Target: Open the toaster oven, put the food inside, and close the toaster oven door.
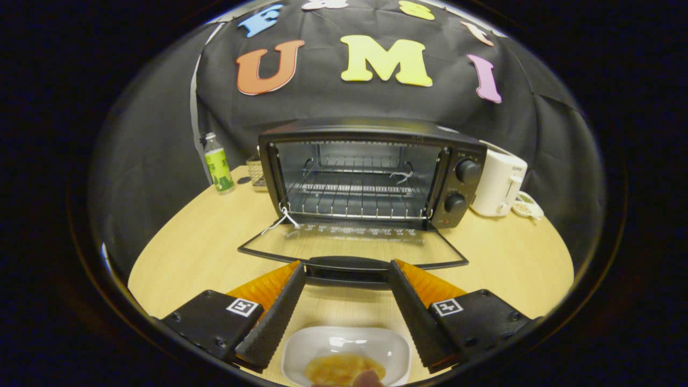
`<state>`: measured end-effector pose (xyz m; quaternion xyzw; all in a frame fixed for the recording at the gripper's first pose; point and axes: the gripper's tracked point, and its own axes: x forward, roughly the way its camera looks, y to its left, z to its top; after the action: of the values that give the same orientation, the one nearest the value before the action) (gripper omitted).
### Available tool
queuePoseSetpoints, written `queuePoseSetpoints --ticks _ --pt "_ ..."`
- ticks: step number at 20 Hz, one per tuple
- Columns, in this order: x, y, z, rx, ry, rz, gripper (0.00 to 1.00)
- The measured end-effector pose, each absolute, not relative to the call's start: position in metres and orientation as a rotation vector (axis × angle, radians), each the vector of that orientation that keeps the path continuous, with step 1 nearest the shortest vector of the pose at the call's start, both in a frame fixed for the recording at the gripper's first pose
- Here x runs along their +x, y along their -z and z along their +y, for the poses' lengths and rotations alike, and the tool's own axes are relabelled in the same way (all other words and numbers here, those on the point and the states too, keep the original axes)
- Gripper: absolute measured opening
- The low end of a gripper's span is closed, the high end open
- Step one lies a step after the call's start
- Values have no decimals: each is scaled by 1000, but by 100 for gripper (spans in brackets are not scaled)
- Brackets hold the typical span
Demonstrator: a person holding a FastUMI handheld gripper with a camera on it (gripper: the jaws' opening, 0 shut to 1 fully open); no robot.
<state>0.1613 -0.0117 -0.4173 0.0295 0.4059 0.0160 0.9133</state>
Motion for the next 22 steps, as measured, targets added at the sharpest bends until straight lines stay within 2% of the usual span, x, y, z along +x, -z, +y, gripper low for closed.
queuePoseSetpoints --ticks 3,6,16,22 --pt "151 428 -8 113 -46 893 100" --pt "146 419 -5 98 -65 873 99" --pt "92 320 4 77 -197 532 100" --pt "40 311 -8 188 -271 498 100"
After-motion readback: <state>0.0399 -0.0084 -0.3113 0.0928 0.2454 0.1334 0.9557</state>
